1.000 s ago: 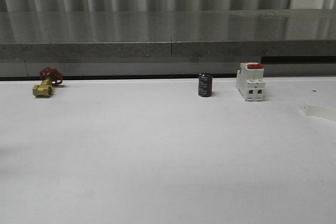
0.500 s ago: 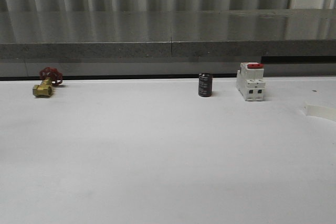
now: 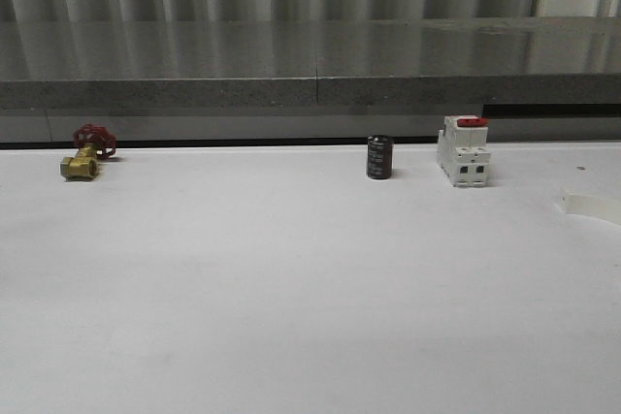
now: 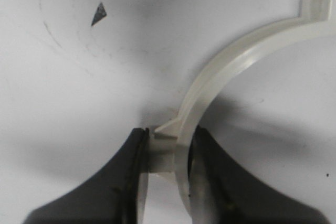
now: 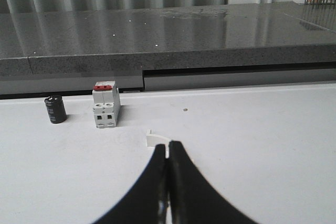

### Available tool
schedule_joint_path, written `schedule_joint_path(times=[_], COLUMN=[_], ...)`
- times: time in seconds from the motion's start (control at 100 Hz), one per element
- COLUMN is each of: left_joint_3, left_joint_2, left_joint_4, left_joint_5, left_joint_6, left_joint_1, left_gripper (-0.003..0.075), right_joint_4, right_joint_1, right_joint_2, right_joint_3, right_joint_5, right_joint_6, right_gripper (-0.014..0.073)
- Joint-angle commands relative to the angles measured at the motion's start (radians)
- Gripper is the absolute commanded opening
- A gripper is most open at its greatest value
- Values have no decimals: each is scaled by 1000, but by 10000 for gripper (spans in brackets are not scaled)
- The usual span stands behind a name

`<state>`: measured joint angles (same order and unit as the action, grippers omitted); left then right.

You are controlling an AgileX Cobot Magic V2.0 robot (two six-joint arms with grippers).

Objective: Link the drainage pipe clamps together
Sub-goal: 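Carry the clamp half toward the table center with the left gripper and release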

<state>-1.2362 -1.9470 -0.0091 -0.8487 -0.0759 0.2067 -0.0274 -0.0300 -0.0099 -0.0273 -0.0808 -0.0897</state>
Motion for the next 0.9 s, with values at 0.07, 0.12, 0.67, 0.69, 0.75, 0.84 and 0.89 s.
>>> schedule_joint_path(times=[0.07,0.12,0.67,0.69,0.75,0.84,0.89], left_joint_3=[-45,-56,-104,-104,-104,-104,-104], left_joint_2=[86,100,52,47,30,16,14], left_joint_4=[-16,-31,-157,-164,-168,-173,-186], left_joint_5=[14,14,130,136,146,146,148], left_joint_6=[-3,-3,-77,-90,-102,-102,-102], left_joint_1=[-39,-66,-512,-522,-546,-570,-576], left_gripper=[12,12,12,12,12,19,51], right_joint_4=[-6,-6,-6,-6,-6,-6,-6], right_joint_1=[-4,-4,-4,-4,-4,-4,-4], right_joint_2=[-20,-20,-20,-20,-20,-20,-20], right_joint_3=[16,16,16,16,16,16,16], right_joint_5=[74,74,74,74,74,74,74], right_joint_6=[9,9,9,9,9,9,9], right_gripper=[-67,-67,-67,-67,-67,-67,-67])
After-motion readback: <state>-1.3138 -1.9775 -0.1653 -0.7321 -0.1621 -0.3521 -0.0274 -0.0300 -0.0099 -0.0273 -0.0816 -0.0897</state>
